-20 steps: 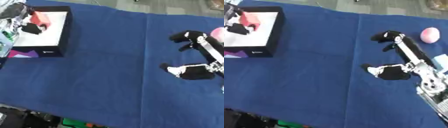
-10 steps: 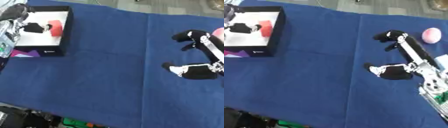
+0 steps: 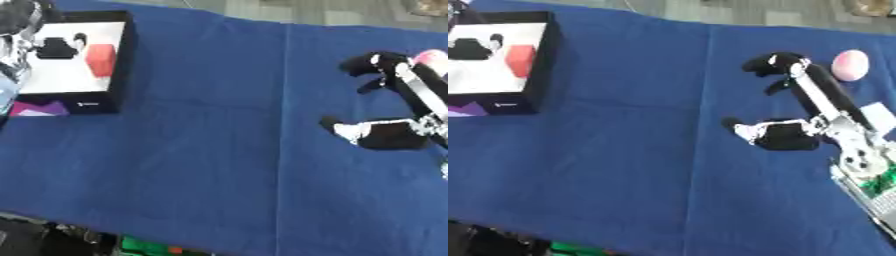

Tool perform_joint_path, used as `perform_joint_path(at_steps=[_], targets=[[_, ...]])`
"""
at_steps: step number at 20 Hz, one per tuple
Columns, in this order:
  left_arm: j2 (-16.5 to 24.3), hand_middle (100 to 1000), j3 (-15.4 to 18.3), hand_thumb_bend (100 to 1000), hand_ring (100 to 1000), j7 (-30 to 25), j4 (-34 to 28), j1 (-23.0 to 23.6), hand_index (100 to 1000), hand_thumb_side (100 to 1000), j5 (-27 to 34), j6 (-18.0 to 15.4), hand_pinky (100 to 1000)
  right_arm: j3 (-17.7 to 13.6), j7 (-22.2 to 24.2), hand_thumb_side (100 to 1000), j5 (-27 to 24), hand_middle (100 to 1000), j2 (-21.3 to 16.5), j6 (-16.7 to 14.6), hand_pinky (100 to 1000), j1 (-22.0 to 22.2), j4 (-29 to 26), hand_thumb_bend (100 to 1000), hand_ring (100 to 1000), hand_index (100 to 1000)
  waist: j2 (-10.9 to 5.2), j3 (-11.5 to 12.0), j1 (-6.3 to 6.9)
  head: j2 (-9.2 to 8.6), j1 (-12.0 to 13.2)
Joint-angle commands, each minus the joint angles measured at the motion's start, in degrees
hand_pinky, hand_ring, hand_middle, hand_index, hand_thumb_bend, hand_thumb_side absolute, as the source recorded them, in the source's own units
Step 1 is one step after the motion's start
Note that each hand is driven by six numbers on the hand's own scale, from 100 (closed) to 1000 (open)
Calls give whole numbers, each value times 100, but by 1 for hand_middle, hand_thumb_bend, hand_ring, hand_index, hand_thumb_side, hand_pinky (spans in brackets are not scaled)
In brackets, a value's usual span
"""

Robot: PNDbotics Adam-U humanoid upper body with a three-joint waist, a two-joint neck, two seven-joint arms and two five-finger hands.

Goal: Pick up the objects with one hand, pass them to the other hand, and then place them into the box on the other side of the table.

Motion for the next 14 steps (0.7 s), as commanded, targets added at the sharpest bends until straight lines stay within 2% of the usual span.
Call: perform_joint_path(at_steps=[1, 3, 6, 9, 14], targets=[[122, 721, 138, 245, 749, 263, -523, 70, 747, 373, 264, -30, 782, -162, -88, 100, -27, 746, -259, 0, 681, -19, -120, 544, 813, 761, -159, 3, 22, 71, -288], [119, 717, 182, 195, 749, 369, -818, 214, 739, 396, 445, -10, 788, -222, -120, 100, -17, 748, -306, 32, 682, 10, -120, 545, 814, 763, -164, 3, 24, 84, -451], [86, 721, 287, 100, 754, 430, -1252, 434, 736, 484, 714, 109, 804, -309, -191, 100, -33, 746, -361, 23, 681, 108, -120, 542, 813, 757, -160, -13, 16, 79, -708], [22, 721, 404, 100, 755, 473, -1638, 627, 731, 518, 981, 237, 810, -353, -269, 100, -46, 751, -420, -59, 686, 255, -120, 547, 817, 762, -149, -32, 1, 43, -1000], [-2, 721, 462, 100, 756, 695, -2026, 859, 730, 551, 1467, 348, 817, -425, -220, 100, 74, 768, -519, -17, 699, 481, -120, 558, 830, 774, -142, -89, -22, 25, -1134]])
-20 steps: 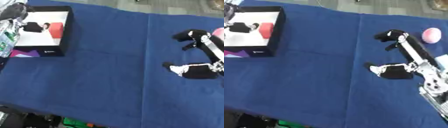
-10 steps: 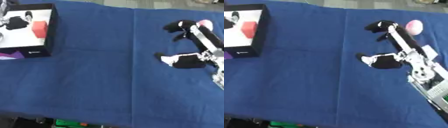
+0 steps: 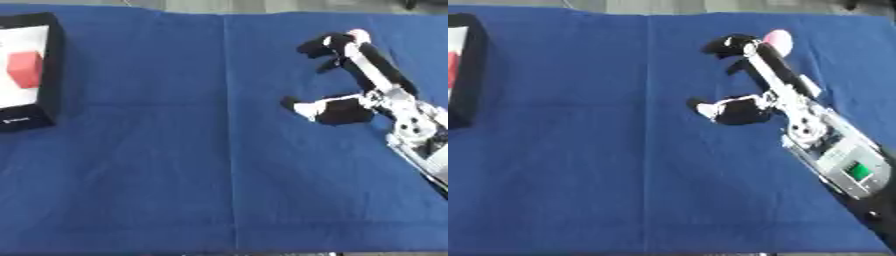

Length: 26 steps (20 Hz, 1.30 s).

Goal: Pick up the objects with one hand, pass them to the other hand, and then place them into the box on the other side of the table.

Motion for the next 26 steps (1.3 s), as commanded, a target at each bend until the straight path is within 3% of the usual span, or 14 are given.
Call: perform_joint_path(at_steps=[1, 14, 15, 16, 22, 26], targets=[[110, 721, 112, 100, 756, 157, -288, 3, 730, 561, 314, 43, 820, -141, 28, 100, 98, 775, -239, 48, 704, 42, -118, 561, 834, 778, -135, -26, 8, -32, -53], [-36, 724, 181, 100, 754, 984, -622, 414, 731, 663, 1657, -230, 828, -577, -214, 128, 431, 797, -568, 4, 722, 967, -118, 563, 848, 787, -115, -169, 12, -76, 13], [-44, 724, 177, 100, 754, 1000, -646, 422, 731, 670, 1713, -254, 827, -633, -253, 138, 426, 799, -582, -3, 723, 1052, -118, 474, 849, 788, -113, -172, 16, -77, 13], [-50, 724, 173, 100, 754, 1012, -669, 429, 731, 670, 1761, -274, 827, -690, -288, 130, 417, 800, -598, -14, 723, 1136, -118, 564, 850, 788, -111, -174, 21, -80, 13], [-63, 725, 167, 100, 754, 1039, -776, 454, 732, 677, 1860, -294, 830, -1090, -479, 147, 405, 811, -713, 22, 730, 1681, -118, 573, 859, 794, -104, -203, 43, -82, 8], [-75, 726, 157, 100, 755, 1007, -767, 470, 733, 685, 1859, -247, 831, -1356, -456, 161, 293, 818, -887, 166, 737, 1813, -118, 588, 865, 802, -112, -219, 55, -52, -13]])
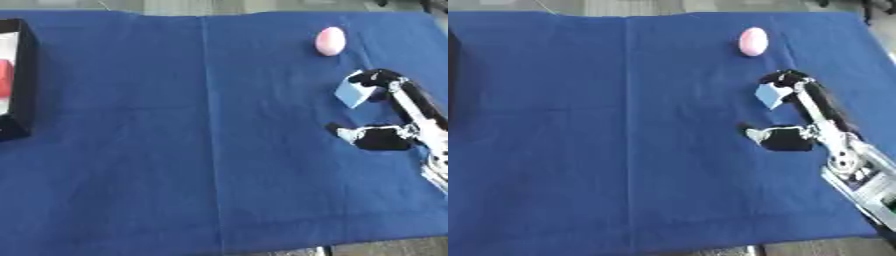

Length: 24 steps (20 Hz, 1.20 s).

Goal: Pick up the objects with one hand, pass them to the other hand, and then place them into the box on the other side of the table.

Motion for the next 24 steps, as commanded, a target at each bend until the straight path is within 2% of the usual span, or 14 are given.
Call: perform_joint_path(at_steps=[1, 6, 7, 8, 11, 24], targets=[[111, 726, 65, 100, 755, -15, -86, -42, 733, 686, 16, 38, 831, -282, 52, 172, -93, 822, -359, 100, 740, -5, -117, 594, 867, 804, -115, -6, 14, -37, -22], [109, 724, 48, 100, 755, -62, -61, -62, 733, 688, -18, 82, 831, -490, 522, 212, -436, 829, -702, 391, 748, -59, -117, 610, 872, 810, -127, 8, 18, 6, -70], [109, 724, 44, 100, 754, -72, -58, -64, 733, 688, -25, 89, 831, -526, 612, 241, -495, 830, -759, 458, 749, -87, -117, 550, 873, 811, -128, 12, 18, 10, -79], [111, 724, 39, 100, 754, -83, -53, -65, 733, 688, -34, 97, 831, -559, 688, 219, -553, 831, -815, 529, 749, -120, -117, 613, 873, 811, -128, 16, 17, 14, -90], [102, 723, 31, 100, 754, -109, -31, -70, 734, 692, -60, 124, 830, -622, 827, 223, -674, 832, -945, 675, 751, -232, -117, 620, 874, 813, -130, 27, 13, 15, -121], [50, 722, -18, 100, 754, -256, 45, -145, 733, 709, -162, 222, 827, -457, 1347, 265, -866, 832, -1187, 1437, 762, -760, -58, 679, 872, 829, -133, 150, -32, 44, -236]])
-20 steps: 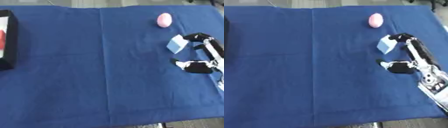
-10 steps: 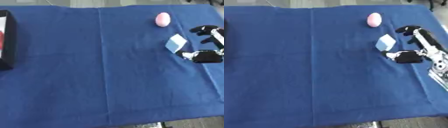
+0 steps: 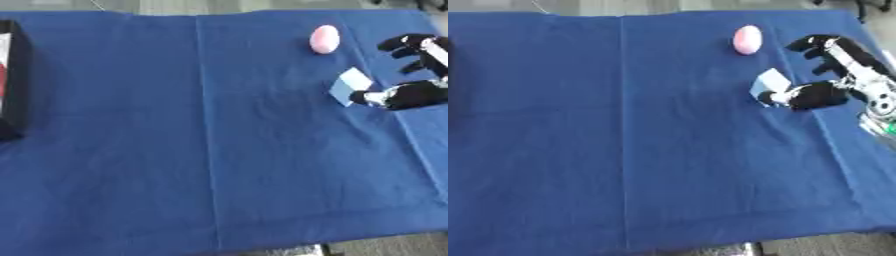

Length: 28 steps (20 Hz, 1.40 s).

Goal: Pick up the objects with one hand, pass them to the other hand, and then place them into the box on the other side of the table.

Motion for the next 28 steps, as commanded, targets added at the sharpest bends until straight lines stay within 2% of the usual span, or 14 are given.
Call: perform_joint_path(at_steps=[1, 5, 9, 17, 28], targets=[[97, 722, 17, 100, 754, -67, -22, -106, 732, 710, -73, 23, 827, 32, 109, 268, -4, 831, -235, 213, 762, -156, 18, 680, 872, 828, -133, 24, 3, 41, -37], [72, 720, 9, 100, 753, -125, -1, -132, 731, 708, -129, 72, 827, 137, 161, 278, 1, 828, -166, 410, 761, -353, 361, 686, 872, 825, -131, 78, -9, 88, -55], [67, 718, 14, 100, 753, -129, 5, -144, 730, 707, -147, 109, 826, 188, 137, 280, 68, 827, -123, 480, 764, -470, 701, 688, 873, 825, -124, 117, -15, 101, -64], [51, 717, 6, 100, 752, -127, -8, -145, 729, 709, -145, 126, 826, 181, 32, 284, 53, 828, -64, 499, 762, -583, 1187, 691, 876, 825, -89, 168, -3, 68, -110], [-5, 716, -19, 100, 752, -159, -11, -178, 729, 711, -165, 132, 828, 230, -144, 310, -483, 829, 64, 336, 755, -726, 1721, 674, 881, 823, 14, 262, 27, 13, -245]])
